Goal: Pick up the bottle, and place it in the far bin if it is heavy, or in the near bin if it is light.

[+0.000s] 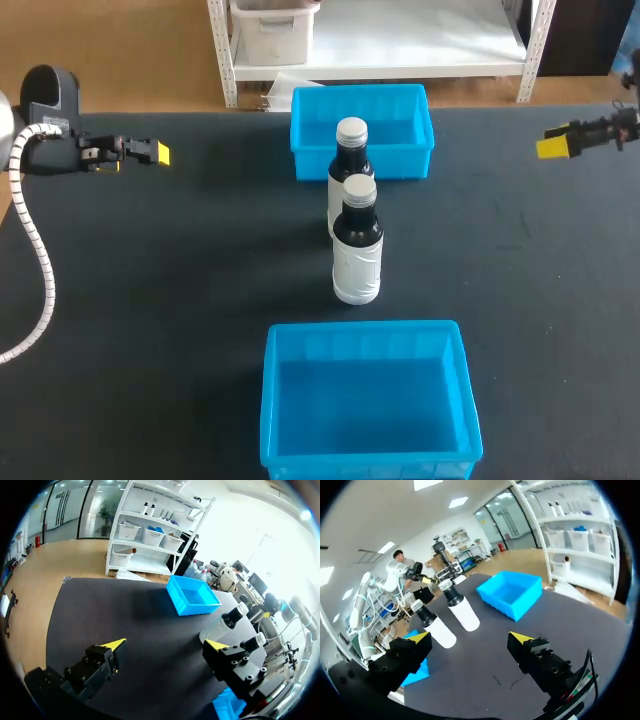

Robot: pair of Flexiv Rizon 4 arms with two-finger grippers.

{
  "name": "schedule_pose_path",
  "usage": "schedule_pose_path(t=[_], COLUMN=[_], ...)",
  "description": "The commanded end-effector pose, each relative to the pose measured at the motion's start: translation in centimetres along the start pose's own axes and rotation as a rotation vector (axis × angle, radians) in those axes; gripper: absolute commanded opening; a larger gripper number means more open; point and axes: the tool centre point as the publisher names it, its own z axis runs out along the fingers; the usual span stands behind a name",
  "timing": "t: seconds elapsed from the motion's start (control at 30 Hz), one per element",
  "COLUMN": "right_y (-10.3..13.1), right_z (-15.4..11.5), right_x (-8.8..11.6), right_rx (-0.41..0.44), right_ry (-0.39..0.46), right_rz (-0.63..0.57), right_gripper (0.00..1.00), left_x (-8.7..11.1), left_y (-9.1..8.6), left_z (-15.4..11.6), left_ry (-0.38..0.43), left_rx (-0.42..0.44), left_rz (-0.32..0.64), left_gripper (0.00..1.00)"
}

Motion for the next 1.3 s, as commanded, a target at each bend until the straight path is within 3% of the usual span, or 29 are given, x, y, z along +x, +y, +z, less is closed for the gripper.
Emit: schedule_pose_path(t=[0.03,0.37,0.6,1.0,1.3], right_y=[-0.5,0.0,2.4,5.6,5.9], right_z=[0.8,1.9,2.7,5.5,7.5], right_x=[0.9,1.2,1.2,1.0,0.7], right_rx=[-0.195,-0.233,-0.228,-0.279,-0.298], right_ry=[-0.064,-0.103,-0.142,-0.175,-0.176], right_rz=[-0.144,-0.283,-0.374,-0.487,-0.514], right_gripper=[1.00,1.00,1.00,1.00,1.00], left_x=[0.0,0.0,0.0,0.0,0.0], left_y=[0.0,0.0,0.0,0.0,0.0], left_z=[0.0,0.0,0.0,0.0,0.0], left_ry=[0.000,0.000,0.000,0.000,0.000], left_rx=[0.000,0.000,0.000,0.000,0.000], left_rz=[0.000,0.000,0.000,0.000,0.000], left_gripper=[1.00,1.00,1.00,1.00,1.00])
